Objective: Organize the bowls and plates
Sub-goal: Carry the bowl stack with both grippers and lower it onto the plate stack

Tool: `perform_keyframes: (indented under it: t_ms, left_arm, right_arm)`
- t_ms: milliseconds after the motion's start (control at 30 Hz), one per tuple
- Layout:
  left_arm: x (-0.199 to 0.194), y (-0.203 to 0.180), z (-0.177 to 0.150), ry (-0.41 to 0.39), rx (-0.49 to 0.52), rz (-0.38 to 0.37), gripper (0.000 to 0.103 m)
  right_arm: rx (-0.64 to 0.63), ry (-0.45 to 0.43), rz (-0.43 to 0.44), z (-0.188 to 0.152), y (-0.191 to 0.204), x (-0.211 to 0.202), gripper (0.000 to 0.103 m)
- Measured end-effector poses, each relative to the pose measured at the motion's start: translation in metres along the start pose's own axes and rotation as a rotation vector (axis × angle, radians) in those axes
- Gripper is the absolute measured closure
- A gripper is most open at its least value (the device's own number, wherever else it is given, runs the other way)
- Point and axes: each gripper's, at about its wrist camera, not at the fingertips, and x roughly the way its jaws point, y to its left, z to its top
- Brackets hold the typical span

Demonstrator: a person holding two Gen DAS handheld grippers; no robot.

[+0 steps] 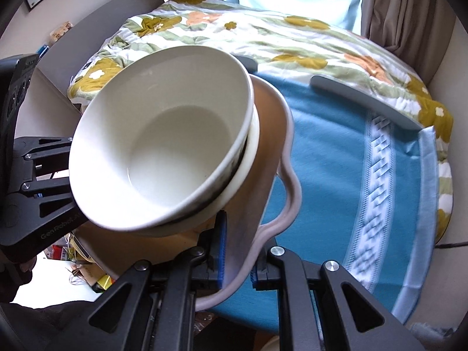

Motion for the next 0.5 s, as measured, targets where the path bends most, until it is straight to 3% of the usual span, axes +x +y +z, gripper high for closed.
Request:
perform_keyframes:
  t_ms: [500]
  left_arm:
    - [0.037,0.013,-0.036,0.03,-0.052,0.0,0.096]
  right_arm:
    - [0.001,0.032,-0.003,-0.016,0.017,0.038,0.091]
